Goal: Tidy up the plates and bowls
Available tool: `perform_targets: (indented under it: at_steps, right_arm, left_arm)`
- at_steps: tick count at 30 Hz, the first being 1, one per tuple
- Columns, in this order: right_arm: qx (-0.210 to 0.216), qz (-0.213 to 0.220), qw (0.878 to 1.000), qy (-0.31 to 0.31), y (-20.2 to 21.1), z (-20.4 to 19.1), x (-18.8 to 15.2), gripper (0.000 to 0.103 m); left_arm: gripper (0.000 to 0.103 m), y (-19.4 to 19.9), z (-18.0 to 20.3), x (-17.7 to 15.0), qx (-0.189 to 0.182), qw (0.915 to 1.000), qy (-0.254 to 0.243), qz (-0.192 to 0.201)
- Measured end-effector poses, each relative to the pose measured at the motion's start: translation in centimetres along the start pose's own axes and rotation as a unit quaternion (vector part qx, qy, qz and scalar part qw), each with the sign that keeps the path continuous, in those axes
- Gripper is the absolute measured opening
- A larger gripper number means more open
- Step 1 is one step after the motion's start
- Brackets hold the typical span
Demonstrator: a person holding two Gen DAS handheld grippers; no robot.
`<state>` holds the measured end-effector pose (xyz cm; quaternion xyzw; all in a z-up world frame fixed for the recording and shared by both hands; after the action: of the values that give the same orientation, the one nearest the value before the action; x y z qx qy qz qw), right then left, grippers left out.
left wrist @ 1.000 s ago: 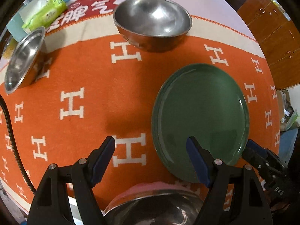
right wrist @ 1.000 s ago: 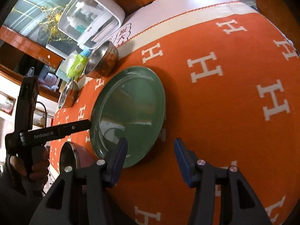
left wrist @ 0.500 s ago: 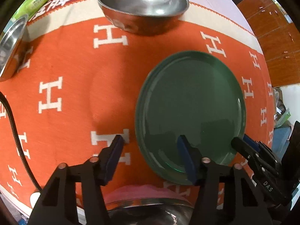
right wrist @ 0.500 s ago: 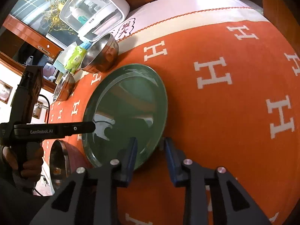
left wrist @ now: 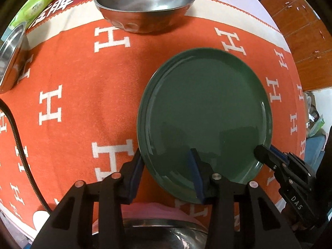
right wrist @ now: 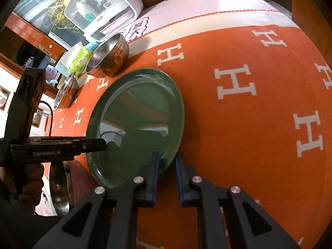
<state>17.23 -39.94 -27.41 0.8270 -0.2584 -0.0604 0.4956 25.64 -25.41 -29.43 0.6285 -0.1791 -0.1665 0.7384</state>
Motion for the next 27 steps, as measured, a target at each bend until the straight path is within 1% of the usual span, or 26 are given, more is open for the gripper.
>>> perform_targets:
  at_steps: [4, 9, 18, 23, 27]
  right_arm:
    - [0.000, 0.000, 1.000, -0.001, 0.0, 0.0, 0.0, 0.014]
    - [-0.004, 0.000, 1.000, 0.002, 0.0, 0.0, 0.0, 0.014]
    - [-0.014, -0.002, 1.000, 0.003, 0.2, 0.0, -0.5, 0.014]
    - [-0.014, 0.006, 1.000, -0.008, 0.9, 0.4, -0.8, 0.014]
    - [-0.012, 0.019, 1.000, -0.016, 1.8, 0.8, -0.8, 0.014]
  left_arm:
    - [0.041, -0.3, 0.4, 0.2, 0.003, 1.0000, 0.001, 0.005]
    - [0.034, 0.2, -0.7, -0.2, -0.004, 0.9997, 0.018, 0.014]
    - [0.028, 0.6, -1.3, -0.6, -0.011, 0.9996, 0.020, 0.018]
    - [0.028, 1.1, -0.3, -0.6, -0.007, 0.9996, 0.007, 0.025]
    - [0.028, 1.8, 0.8, -0.4, -0.001, 0.9991, -0.010, 0.040]
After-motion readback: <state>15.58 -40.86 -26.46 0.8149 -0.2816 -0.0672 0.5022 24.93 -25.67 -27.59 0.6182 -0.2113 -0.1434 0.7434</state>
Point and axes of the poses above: each gripper's, at about its wrist camera, not at the fingertips, and y roughly against the way its jaws point, z to its right, x to its top, the point moved 6 cm from there along -y, roughly the way its jaws point, and after that the axes turned 13 degrees about -y, right-handed, at the moved point
